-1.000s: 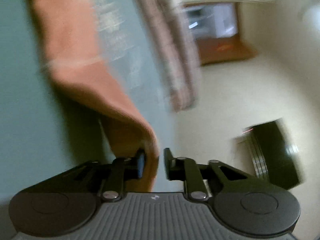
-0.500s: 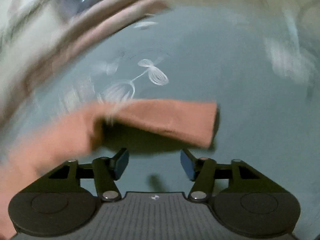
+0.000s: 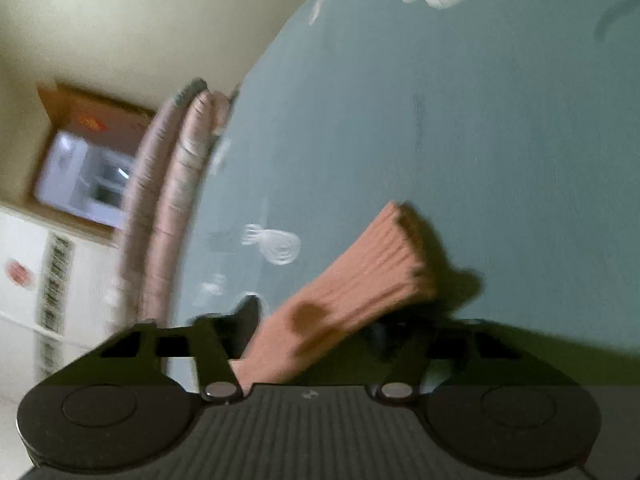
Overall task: Fold clothes
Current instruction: 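Lift the sleeve with the right gripper and carry it across the body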
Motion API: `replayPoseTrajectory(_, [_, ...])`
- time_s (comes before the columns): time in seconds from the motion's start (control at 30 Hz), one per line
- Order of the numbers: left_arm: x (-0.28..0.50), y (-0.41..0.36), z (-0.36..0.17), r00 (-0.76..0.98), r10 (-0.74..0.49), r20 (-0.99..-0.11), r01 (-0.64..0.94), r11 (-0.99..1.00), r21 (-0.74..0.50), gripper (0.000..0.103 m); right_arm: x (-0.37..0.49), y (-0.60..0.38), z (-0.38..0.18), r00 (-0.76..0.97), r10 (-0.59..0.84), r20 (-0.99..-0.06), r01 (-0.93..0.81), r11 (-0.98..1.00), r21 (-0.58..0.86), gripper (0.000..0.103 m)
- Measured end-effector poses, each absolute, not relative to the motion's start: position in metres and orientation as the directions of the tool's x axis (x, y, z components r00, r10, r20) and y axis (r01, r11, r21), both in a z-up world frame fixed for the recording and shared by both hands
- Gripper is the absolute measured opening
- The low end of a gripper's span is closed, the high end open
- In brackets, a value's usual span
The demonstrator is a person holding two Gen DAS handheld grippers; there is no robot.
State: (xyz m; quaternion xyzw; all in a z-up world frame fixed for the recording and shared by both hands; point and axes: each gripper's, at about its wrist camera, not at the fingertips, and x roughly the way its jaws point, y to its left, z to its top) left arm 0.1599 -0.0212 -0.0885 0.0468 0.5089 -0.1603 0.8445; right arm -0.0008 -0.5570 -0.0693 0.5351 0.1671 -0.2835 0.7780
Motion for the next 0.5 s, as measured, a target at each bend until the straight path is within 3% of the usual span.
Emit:
replayPoseTrajectory(0.23, [0.162,-0.022,-0.090,0.424,-0.221,-0.878,0.322,0.943,-0.082,0.096,0.026,-0.544,-0.029,0.679,-0.375,-0.631,0.708,0.561,0.429,0.024])
replayPoseTrajectory(0.5, [0.163,-0.022,-0.090,0.423,-0.219,-0.879,0.320,0.944,-0.081,0.096,0.073,-0.558,-0.003,0.672,-0.498,-0.547,0.647,0.755,0.107,0.023])
